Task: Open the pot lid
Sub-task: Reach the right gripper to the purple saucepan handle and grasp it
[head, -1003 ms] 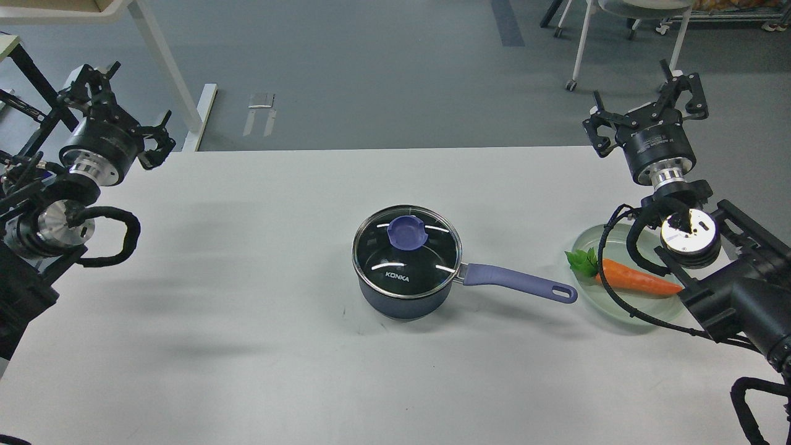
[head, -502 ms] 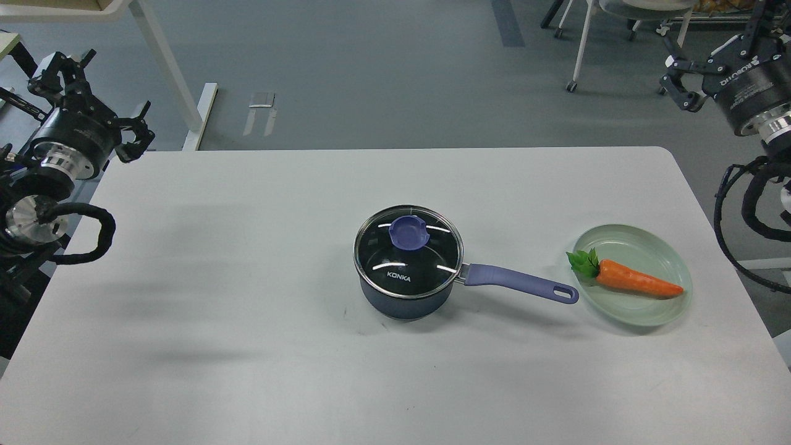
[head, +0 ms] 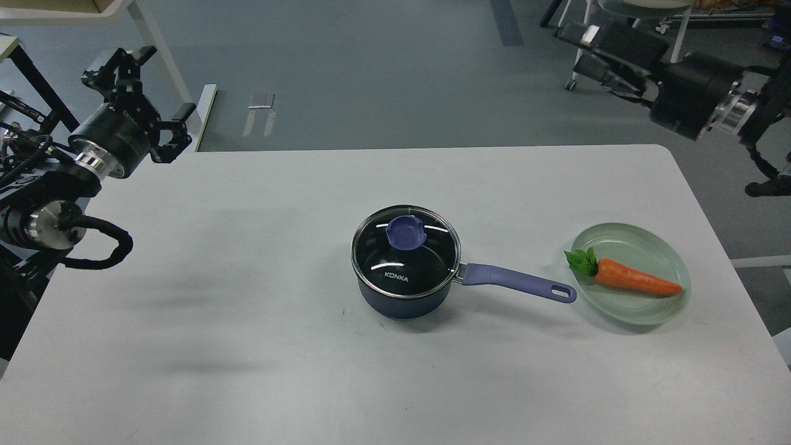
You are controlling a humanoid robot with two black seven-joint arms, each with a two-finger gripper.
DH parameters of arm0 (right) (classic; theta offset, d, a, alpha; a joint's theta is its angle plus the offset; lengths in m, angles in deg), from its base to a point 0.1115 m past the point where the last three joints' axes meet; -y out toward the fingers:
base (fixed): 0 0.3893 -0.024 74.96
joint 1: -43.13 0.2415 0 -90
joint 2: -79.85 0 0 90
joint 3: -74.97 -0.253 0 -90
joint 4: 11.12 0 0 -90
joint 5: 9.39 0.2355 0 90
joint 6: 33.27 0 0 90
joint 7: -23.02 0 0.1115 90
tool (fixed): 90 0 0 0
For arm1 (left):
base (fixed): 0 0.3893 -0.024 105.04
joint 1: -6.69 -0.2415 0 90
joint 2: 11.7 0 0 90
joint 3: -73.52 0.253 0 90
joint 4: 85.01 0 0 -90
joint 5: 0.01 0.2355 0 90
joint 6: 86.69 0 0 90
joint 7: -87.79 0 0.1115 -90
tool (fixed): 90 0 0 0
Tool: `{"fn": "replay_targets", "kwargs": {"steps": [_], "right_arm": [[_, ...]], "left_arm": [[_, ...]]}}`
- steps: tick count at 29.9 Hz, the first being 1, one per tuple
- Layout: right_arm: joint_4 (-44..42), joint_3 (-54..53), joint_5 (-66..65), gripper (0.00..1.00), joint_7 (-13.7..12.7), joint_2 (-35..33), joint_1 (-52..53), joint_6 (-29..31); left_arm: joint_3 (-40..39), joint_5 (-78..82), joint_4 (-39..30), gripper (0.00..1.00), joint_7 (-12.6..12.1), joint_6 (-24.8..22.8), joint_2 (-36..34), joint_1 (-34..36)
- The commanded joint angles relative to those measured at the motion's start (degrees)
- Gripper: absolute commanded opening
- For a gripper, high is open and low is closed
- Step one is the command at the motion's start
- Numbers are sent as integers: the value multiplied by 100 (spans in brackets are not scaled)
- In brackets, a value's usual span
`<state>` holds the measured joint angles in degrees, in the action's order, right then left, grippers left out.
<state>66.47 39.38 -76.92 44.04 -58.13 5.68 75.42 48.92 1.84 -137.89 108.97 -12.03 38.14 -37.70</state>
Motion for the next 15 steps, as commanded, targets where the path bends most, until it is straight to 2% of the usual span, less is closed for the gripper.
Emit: {"fn": "replay_targets", "kwargs": {"steps": [1,7,11,15], "right_arm": [[589,269,-1382,100,8,-28,-18,29],[1477,1430,-3123,100,43,-256,9,29],[1505,2150,-4336,100,69,-309,-18,-23],[1470,2363,-4857,100,61,-257,-53,-32]], "left_arm": [[25,193,-100,99,0,5,-18,-17],[43,184,-100,99,-8,-39,-10,-61],[34,184,-170,99,-8,-22,-18,-61],[25,193,-258,99,-8,-13,-36,-61]]}}
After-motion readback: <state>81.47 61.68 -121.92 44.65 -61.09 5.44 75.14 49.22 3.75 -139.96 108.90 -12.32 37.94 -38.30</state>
